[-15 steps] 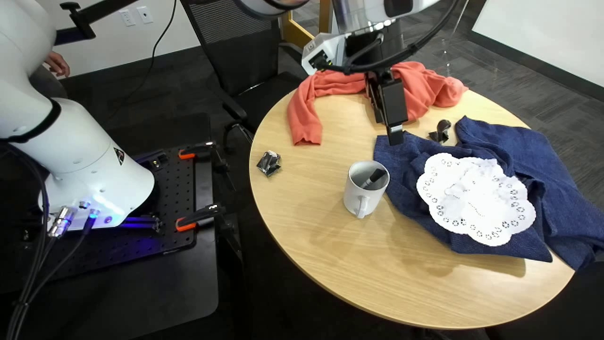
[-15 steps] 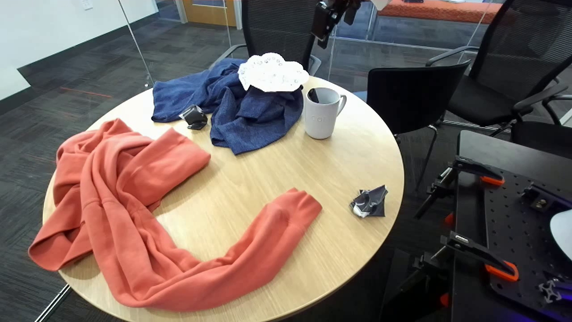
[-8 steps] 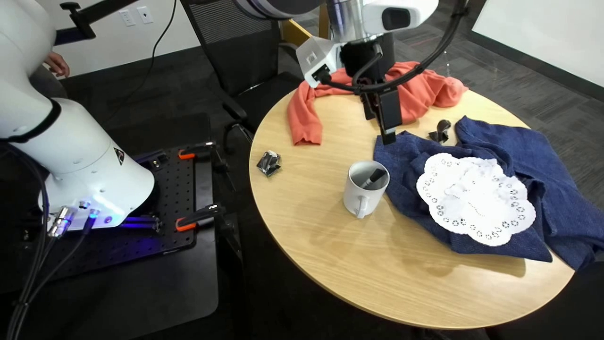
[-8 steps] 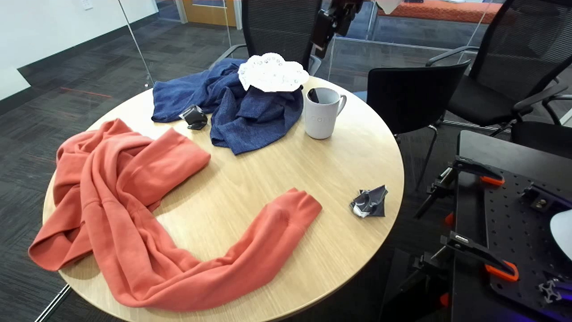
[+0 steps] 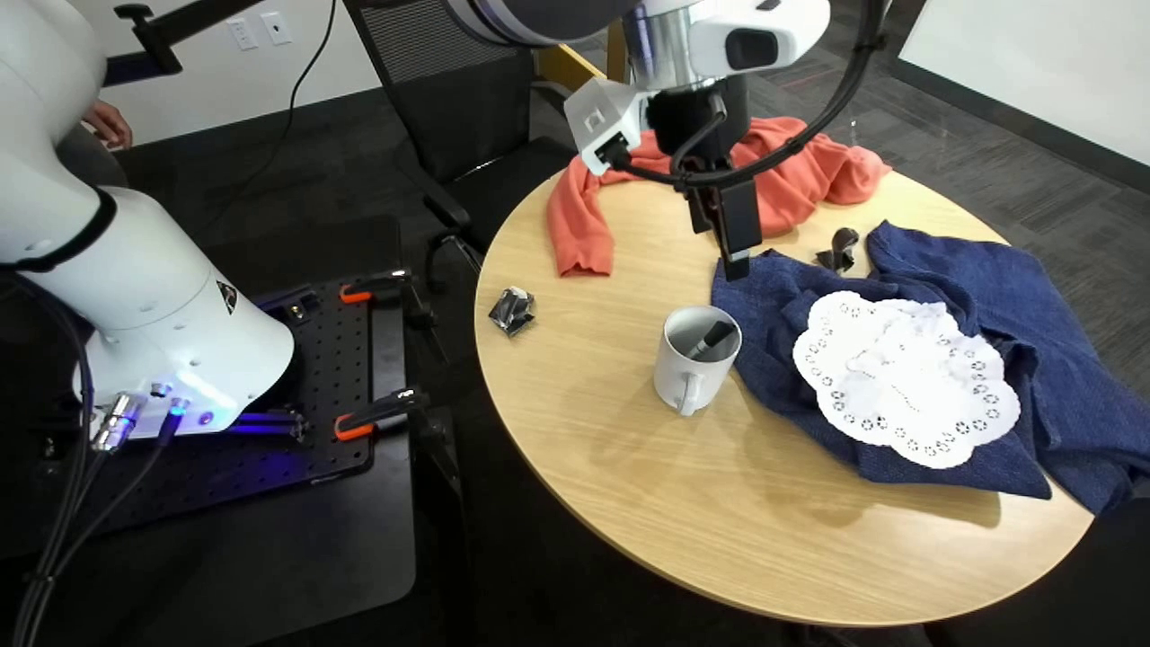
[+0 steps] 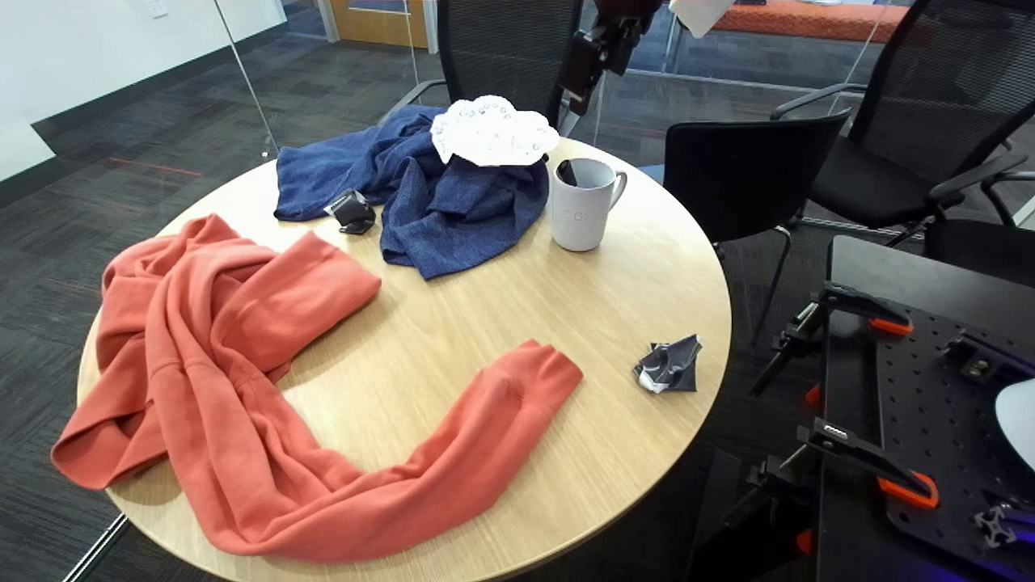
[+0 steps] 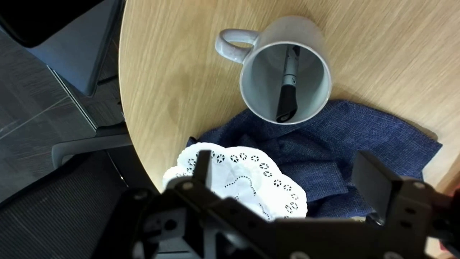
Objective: Put the black marker inside the white mug, remove the marker from the mug and put it on the table
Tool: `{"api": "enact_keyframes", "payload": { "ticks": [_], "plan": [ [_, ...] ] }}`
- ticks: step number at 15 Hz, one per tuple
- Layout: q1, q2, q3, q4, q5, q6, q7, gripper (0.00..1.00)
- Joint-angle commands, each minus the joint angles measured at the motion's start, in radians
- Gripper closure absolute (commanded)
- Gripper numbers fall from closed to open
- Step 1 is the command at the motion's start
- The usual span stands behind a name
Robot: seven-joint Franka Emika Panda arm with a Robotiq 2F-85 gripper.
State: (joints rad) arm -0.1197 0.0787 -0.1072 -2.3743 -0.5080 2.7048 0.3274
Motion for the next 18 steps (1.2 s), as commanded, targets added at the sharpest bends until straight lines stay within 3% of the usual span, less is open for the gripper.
{"api": "enact_keyframes", "payload": {
  "ticks": [1, 8, 12, 18],
  "plan": [
    [0.011, 0.065, -0.020, 0.027, 0.028, 0.037, -0.034, 0.00],
    [-0.009, 0.196, -0.007, 0.064, 0.236, 0.140, -0.255, 0.00],
    [-0.021, 0.235, 0.002, 0.096, 0.328, 0.129, -0.352, 0.00],
    [-0.059, 0.222, 0.032, 0.094, 0.446, 0.109, -0.485, 0.30]
  ]
}}
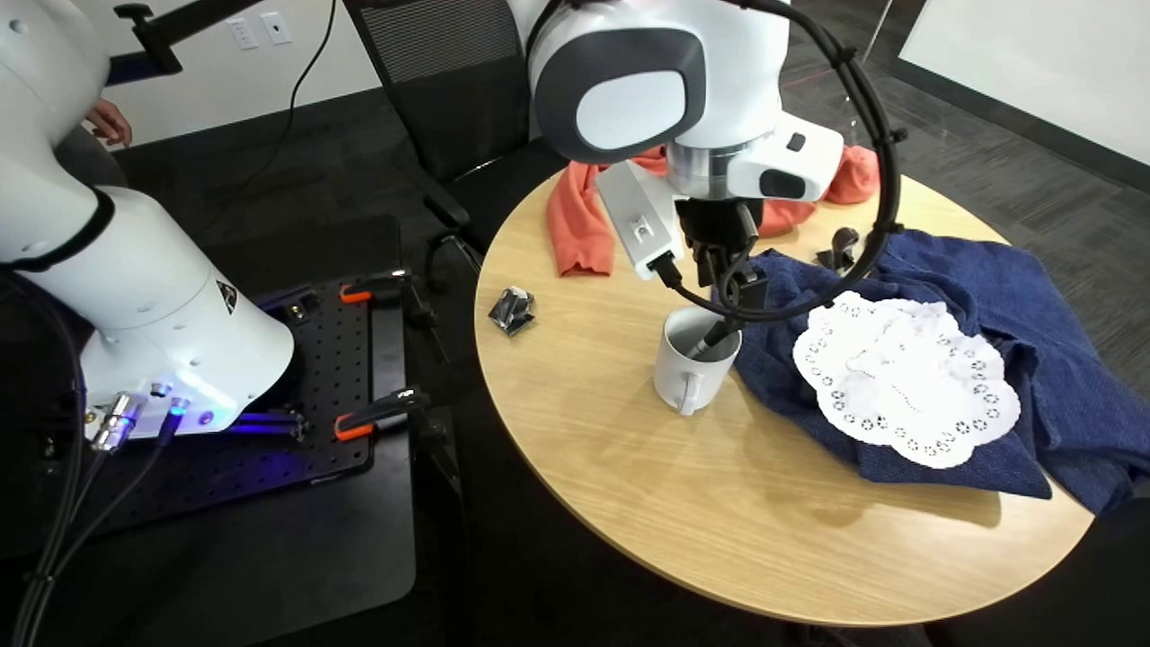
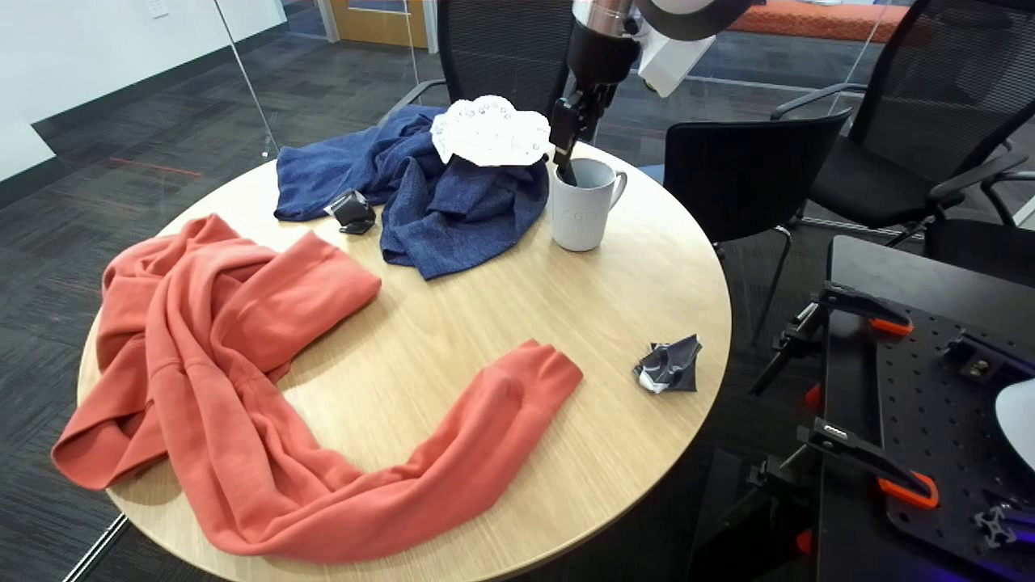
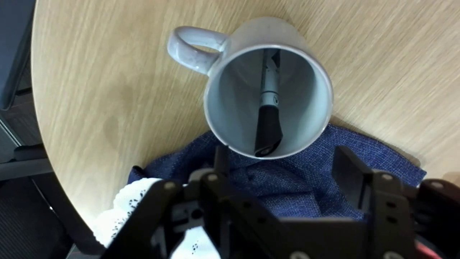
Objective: Put the black marker inside the white mug, remove the marker from the mug and put it on the table
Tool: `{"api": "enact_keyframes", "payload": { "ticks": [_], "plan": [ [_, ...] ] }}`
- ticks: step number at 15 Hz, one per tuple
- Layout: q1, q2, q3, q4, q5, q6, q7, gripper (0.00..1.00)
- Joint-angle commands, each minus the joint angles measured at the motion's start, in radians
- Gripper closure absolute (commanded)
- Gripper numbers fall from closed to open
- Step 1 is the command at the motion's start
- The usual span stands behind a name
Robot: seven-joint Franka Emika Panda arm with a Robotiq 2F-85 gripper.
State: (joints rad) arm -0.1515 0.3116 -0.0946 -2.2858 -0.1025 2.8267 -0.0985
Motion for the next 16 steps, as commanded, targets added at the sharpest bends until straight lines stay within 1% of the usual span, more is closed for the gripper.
{"api": "enact_keyframes", "payload": {
  "ticks": [1, 4, 5, 6, 7, 9, 10, 12, 13, 14, 16],
  "plan": [
    [-0.029, -0.011, 0.018, 0.006, 0.045, -0.017, -0.069, 0.28],
    [-0.031, -0.010, 0.011, 0.004, 0.039, -0.023, -0.078, 0.31],
    [-0.033, -0.009, 0.012, 0.004, 0.039, -0.023, -0.079, 0.37],
    [-0.036, -0.008, 0.015, 0.004, 0.043, -0.024, -0.083, 0.38],
    [-0.036, -0.007, 0.016, 0.003, 0.043, -0.025, -0.083, 0.46],
    [-0.040, -0.006, 0.023, 0.001, 0.049, -0.028, -0.091, 0.51],
    [-0.038, -0.005, 0.023, 0.000, 0.046, -0.030, -0.091, 0.55],
    [-0.041, -0.003, 0.028, -0.003, 0.049, -0.034, -0.097, 0.54],
    [-0.041, -0.001, 0.028, -0.003, 0.048, -0.035, -0.099, 0.58],
    [-0.040, 0.003, 0.027, -0.003, 0.046, -0.037, -0.105, 0.56],
    [-0.036, 0.013, 0.020, 0.002, 0.040, -0.037, -0.098, 0.57]
  ]
}}
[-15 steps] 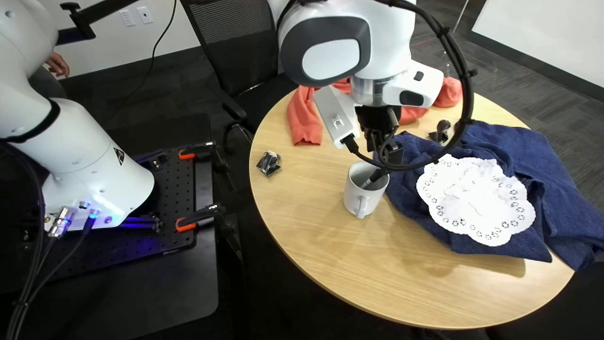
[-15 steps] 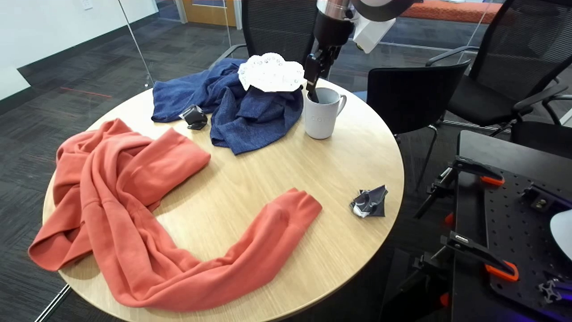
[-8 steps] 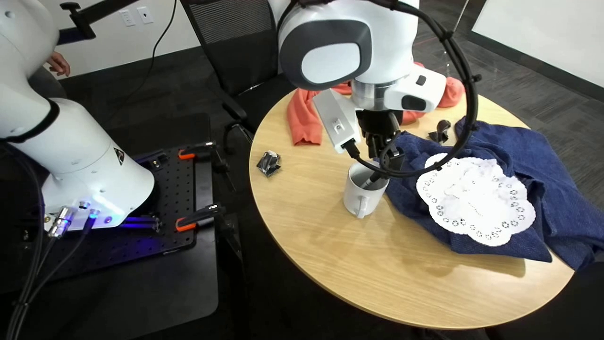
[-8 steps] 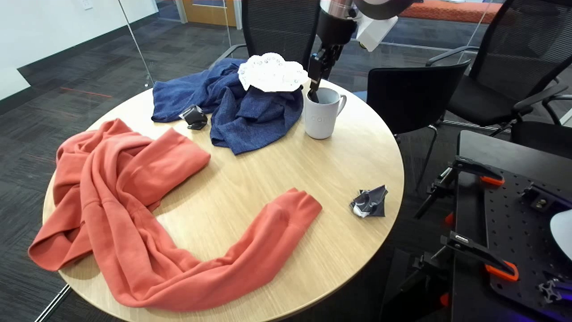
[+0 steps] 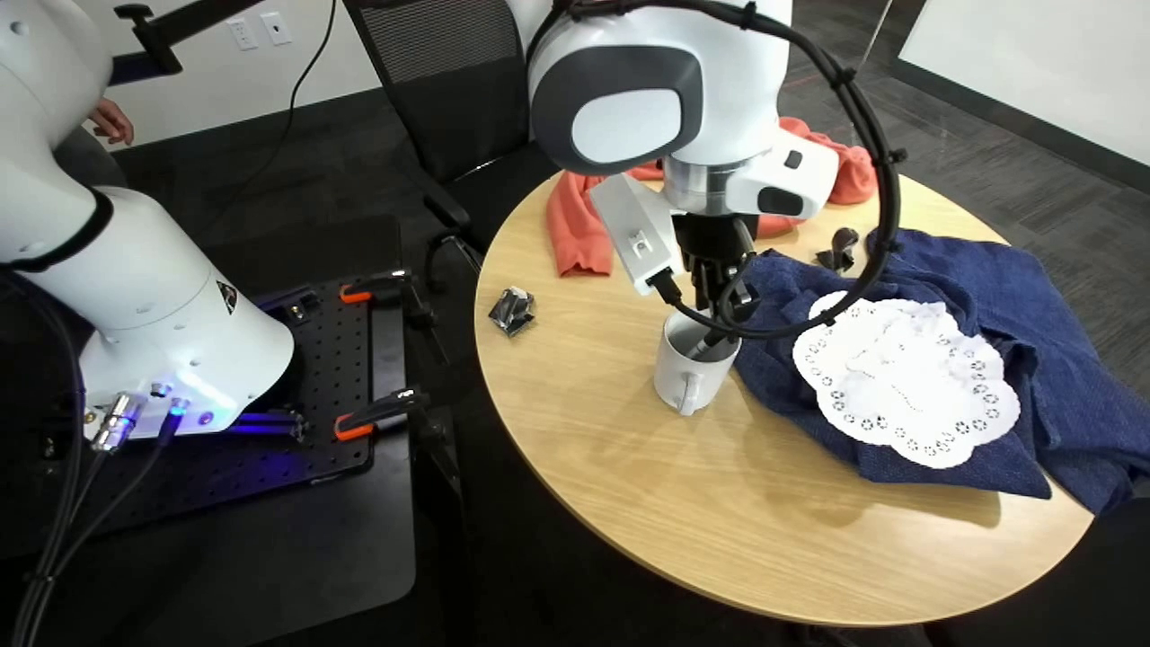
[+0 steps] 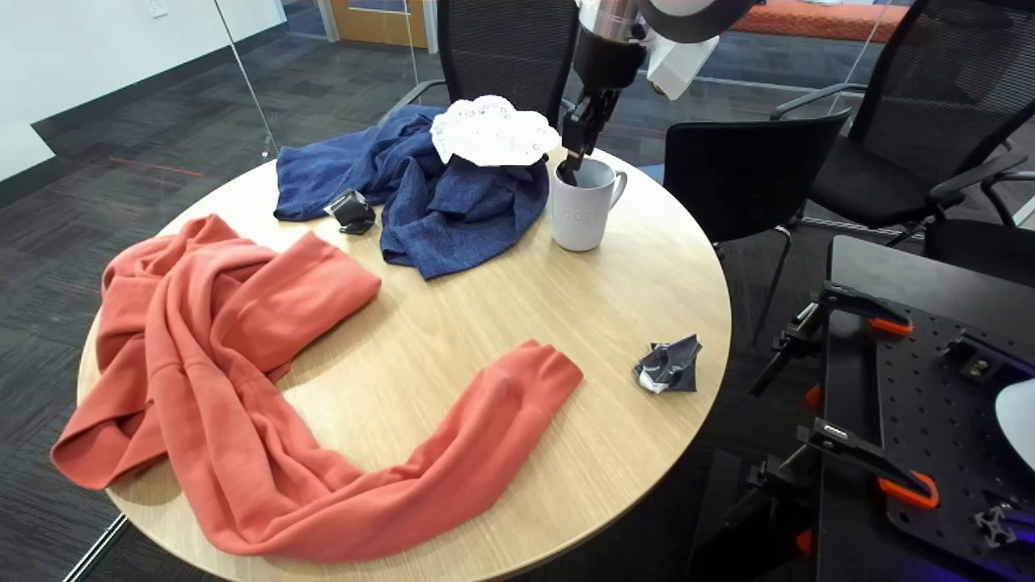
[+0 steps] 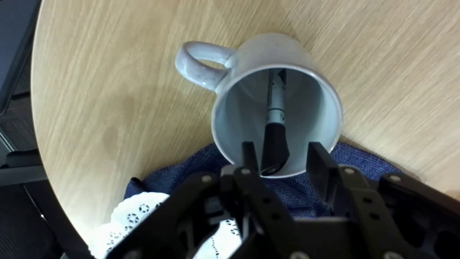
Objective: Put the black marker inside the white mug, remove the marker from the mug and put it on the table
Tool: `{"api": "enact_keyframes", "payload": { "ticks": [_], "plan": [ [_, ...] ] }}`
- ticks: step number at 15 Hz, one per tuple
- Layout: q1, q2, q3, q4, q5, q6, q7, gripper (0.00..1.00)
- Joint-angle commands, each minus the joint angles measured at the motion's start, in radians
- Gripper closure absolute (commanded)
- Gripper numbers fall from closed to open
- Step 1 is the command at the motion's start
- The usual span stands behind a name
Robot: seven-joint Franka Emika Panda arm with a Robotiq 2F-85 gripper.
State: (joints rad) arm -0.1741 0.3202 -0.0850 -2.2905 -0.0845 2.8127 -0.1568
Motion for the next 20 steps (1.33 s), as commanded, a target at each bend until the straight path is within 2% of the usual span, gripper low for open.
{"api": "enact_keyframes", "payload": {
  "ticks": [1, 14, 20],
  "plan": [
    [-0.012, 0.011, 0.007, 0.009, 0.018, -0.024, -0.034, 0.57],
    [-0.043, 0.101, 0.049, 0.066, 0.062, 0.008, -0.050, 0.59],
    [-0.051, 0.143, 0.055, 0.110, 0.064, 0.011, -0.042, 0.56]
  ]
}}
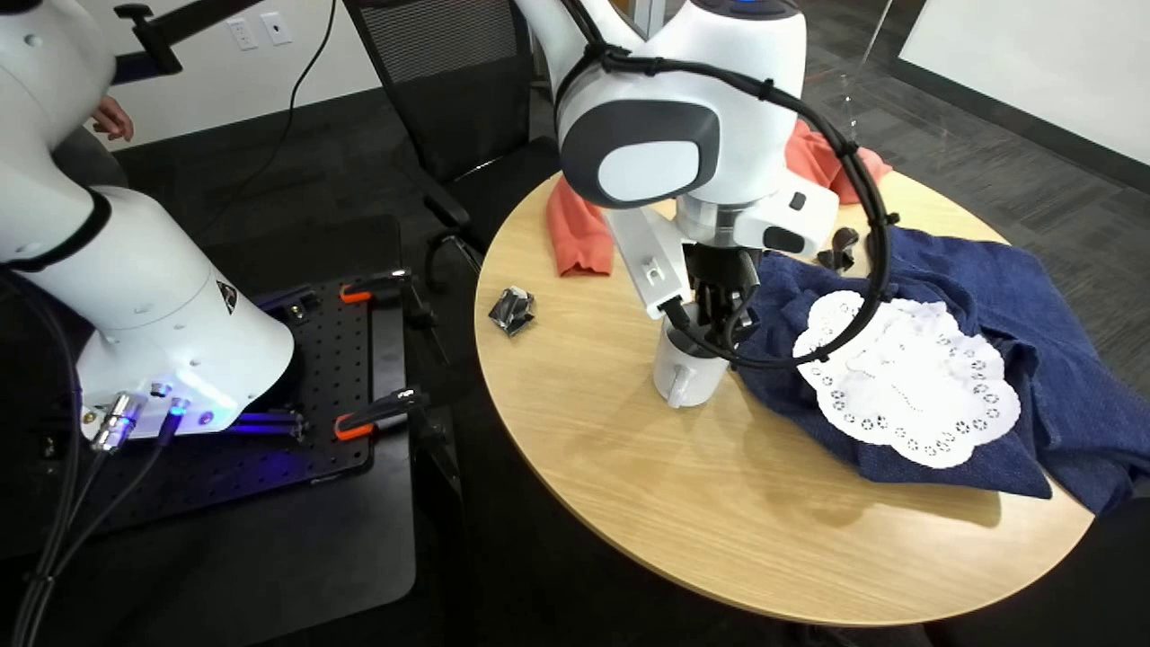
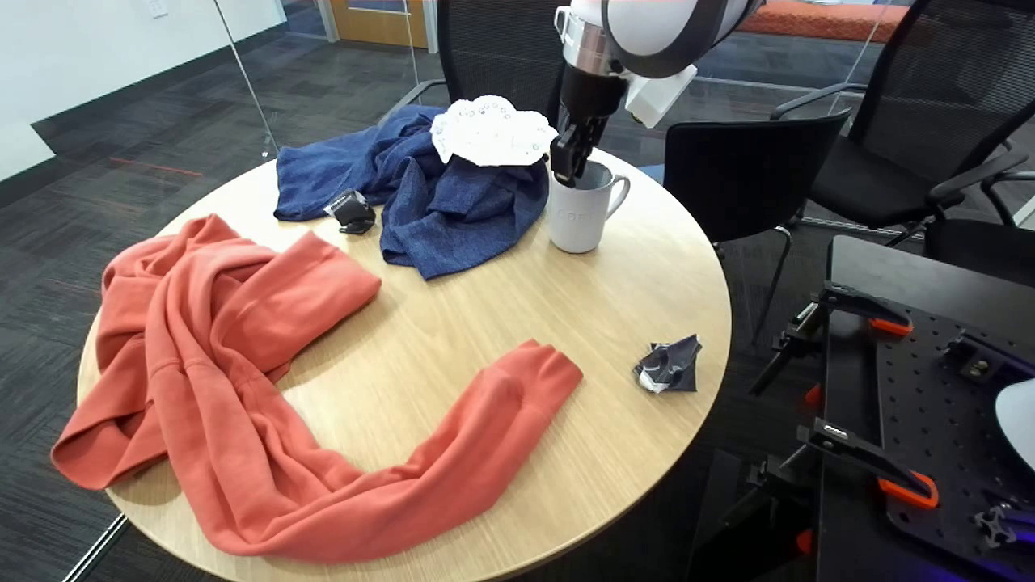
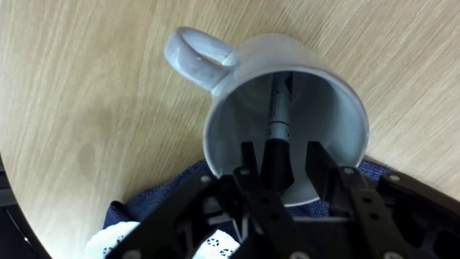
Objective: Put the black marker inside the white mug, remove the marker from the mug and put it on the table
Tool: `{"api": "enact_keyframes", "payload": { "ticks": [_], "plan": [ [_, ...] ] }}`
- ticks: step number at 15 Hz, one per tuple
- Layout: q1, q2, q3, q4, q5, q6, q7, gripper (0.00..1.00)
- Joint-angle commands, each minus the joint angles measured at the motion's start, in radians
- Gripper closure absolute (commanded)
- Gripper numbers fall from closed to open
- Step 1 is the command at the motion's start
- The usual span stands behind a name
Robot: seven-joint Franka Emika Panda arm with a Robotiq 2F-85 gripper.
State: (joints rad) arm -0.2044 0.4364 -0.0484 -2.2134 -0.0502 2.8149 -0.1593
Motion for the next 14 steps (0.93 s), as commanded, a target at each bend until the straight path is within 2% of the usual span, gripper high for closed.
{"api": "enact_keyframes", "payload": {
  "ticks": [1, 2, 3, 5, 10, 14],
  "plan": [
    [-0.022, 0.032, 0.019, 0.038, 0.030, 0.009, -0.039, 0.63],
    [-0.023, 0.035, 0.021, 0.041, 0.031, 0.008, -0.039, 0.81],
    [-0.024, 0.037, 0.023, 0.044, 0.031, 0.008, -0.039, 0.83],
    [-0.027, 0.029, 0.025, 0.036, 0.029, 0.009, -0.041, 0.97],
    [-0.009, -0.049, 0.004, -0.035, 0.006, 0.035, -0.025, 0.94],
    [0.003, -0.168, -0.010, -0.113, -0.012, 0.041, -0.025, 0.94]
  ]
}}
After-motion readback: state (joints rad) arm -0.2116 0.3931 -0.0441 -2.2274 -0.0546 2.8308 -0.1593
